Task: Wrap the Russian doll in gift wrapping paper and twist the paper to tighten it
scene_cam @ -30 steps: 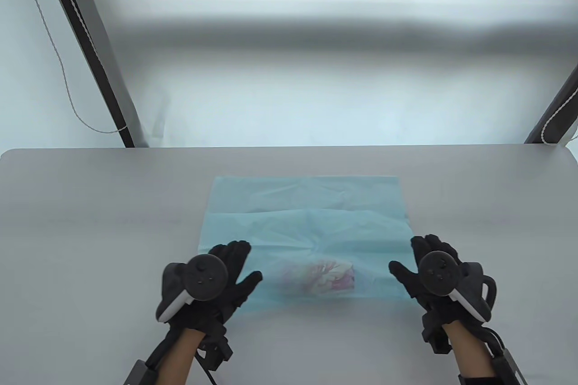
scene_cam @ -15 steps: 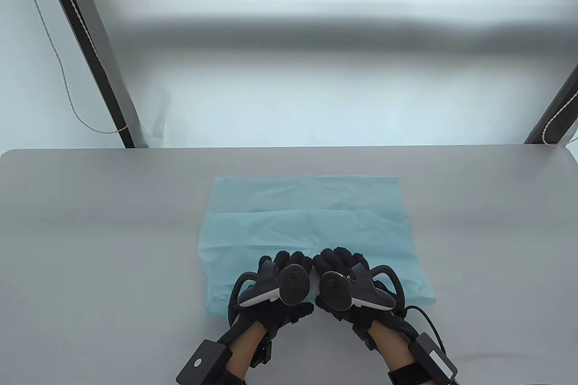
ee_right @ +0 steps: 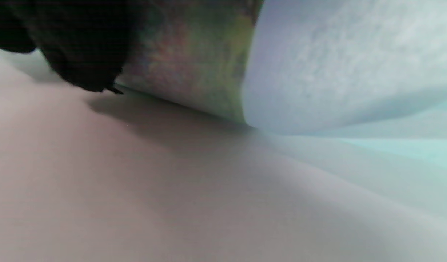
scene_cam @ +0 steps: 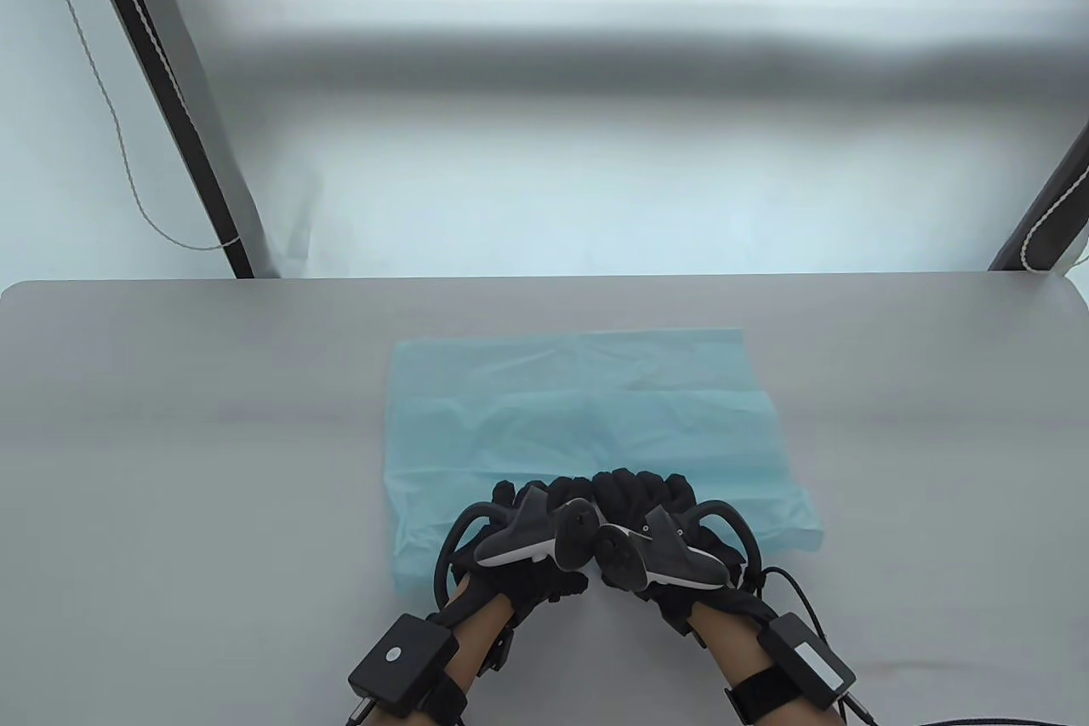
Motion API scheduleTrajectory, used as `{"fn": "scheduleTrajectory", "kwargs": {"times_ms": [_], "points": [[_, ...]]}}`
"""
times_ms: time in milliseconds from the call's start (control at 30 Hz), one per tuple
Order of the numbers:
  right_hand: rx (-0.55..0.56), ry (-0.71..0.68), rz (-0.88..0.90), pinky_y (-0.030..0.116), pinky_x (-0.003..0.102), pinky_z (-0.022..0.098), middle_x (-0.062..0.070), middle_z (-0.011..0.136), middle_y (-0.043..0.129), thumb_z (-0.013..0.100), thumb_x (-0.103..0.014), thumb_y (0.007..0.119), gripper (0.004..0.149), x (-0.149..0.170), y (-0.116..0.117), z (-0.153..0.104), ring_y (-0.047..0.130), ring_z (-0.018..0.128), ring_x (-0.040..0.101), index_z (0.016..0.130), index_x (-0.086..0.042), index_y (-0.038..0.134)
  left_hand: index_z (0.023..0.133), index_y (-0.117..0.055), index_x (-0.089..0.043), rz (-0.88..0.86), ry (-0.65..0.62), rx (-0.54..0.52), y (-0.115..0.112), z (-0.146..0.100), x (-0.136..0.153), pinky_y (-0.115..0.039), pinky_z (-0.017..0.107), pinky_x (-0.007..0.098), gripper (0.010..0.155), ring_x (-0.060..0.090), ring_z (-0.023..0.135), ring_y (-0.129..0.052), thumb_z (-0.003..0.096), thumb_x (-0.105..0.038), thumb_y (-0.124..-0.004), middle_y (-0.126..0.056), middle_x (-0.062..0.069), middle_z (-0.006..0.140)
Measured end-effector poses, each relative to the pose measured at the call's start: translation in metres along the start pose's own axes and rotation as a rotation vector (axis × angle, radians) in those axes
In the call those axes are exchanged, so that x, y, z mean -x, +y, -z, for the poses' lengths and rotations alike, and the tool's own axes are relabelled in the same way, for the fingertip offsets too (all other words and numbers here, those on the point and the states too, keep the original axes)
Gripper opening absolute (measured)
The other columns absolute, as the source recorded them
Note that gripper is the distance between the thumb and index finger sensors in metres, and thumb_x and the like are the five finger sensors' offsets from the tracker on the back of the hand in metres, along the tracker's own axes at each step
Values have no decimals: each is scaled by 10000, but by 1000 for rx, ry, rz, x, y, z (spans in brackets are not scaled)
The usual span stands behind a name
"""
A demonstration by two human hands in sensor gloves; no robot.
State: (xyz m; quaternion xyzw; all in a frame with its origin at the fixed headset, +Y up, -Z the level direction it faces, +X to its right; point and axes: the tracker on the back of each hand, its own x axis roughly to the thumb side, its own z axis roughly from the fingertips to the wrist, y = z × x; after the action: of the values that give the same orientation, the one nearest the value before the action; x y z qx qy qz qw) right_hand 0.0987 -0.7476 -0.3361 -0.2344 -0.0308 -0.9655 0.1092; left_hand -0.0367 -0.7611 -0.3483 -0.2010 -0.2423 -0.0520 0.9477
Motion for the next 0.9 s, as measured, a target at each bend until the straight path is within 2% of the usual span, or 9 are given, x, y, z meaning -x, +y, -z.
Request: {"fn": "scheduleTrajectory", "kwargs": {"times_ms": [167,267,467,633,733,767,800,833,900], "points": [[13,-11,9,502,701,787,247,1249,524,468,-616,910,1128,2,1,-1,605,1090,451,1237,-78,285,1066,-8,-167,60,1,-95,-1,1,-3,-395,751,685,1094,469,1075,-476,495,-503,-878,-290,146,1244],[-26,-20,38,506,691,794,245,1243,531,466,-630,899,1132,4,0,-4,602,1094,445,1236,-83,274,1086,-93,-140,76,-59,-124,2,-1,-2,-496,736,664,1097,457,1047,-595,460,-533,-903,-409,151,1226],[-16,-113,-6,514,702,799,277,1278,410,451,-648,885,1158,6,1,-11,517,1135,474,1235,-88,244,1062,-84,-116,29,-118,-47,3,-3,2,-541,718,659,1108,429,1032,-651,452,-566,-892,-458,137,1219],[-16,-127,-64,523,680,804,225,1242,496,447,-643,894,1149,7,0,-13,561,1103,448,1233,-129,233,1085,-148,-133,-81,-130,23,5,-3,10,-566,712,649,1082,402,1023,-690,445,-605,-881,-528,132,1207],[23,-117,-41,555,661,795,220,1215,574,433,-651,908,1136,7,1,-15,639,1065,433,1228,-112,301,1110,-198,-176,-120,-132,-18,4,-6,13,-518,728,669,1043,385,1070,-632,448,-601,-882,-518,128,1226],[35,-113,-38,566,654,794,212,1207,599,427,-665,905,1137,8,1,-16,666,1053,422,1227,-110,316,1118,-215,-183,-107,-122,-34,3,-7,13,-485,734,677,1024,413,1085,-560,454,-597,-874,-467,150,1235],[36,-110,-20,572,650,792,210,1199,618,423,-669,907,1134,9,1,-16,684,1043,418,1225,-108,335,1132,-208,-195,-77,-94,-31,4,-10,12,-421,743,688,1026,461,1075,-414,455,-607,-860,-315,202,1233],[30,-107,-6,579,648,790,206,1191,639,417,-678,909,1140,11,1,-16,702,1035,412,1226,-107,345,1150,-215,-211,-58,-80,-27,5,-11,11,-344,751,701,1023,464,1064,-309,456,-618,-847,-206,198,1219],[19,-98,35,598,641,782,198,1178,677,410,-702,904,1135,13,0,-16,740,1017,399,1221,-106,379,1170,-259,-203,-46,-73,-43,7,-14,9,-303,746,711,1017,468,1053,-311,453,-618,-849,-228,201,1212]]}}
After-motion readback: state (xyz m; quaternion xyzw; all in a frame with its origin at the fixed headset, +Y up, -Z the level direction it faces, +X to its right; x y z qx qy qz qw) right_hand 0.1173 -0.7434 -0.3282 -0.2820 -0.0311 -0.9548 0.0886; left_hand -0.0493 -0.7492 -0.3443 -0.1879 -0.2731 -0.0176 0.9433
